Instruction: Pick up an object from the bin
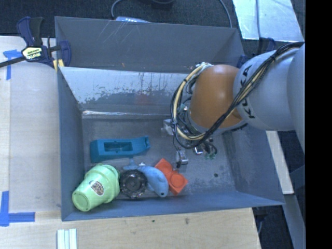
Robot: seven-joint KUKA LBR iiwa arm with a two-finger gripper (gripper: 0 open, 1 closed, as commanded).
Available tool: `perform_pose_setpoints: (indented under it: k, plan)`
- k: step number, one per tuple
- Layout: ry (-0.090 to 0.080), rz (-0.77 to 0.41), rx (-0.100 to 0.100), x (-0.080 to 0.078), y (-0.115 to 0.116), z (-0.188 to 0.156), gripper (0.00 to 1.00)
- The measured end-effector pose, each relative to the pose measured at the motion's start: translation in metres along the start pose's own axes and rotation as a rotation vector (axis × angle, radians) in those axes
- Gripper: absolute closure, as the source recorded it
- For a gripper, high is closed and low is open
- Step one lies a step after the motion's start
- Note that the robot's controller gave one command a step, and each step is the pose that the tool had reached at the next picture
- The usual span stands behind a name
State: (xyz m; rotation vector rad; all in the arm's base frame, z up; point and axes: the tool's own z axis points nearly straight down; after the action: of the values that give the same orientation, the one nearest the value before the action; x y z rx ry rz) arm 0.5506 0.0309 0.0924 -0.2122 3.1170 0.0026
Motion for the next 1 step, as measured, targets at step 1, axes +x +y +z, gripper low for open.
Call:
perform_pose_setpoints:
  k: [1]
  plan:
    - [-0.006,0.056,0.005,0.0167,-0.0079,0.0105,0.00]
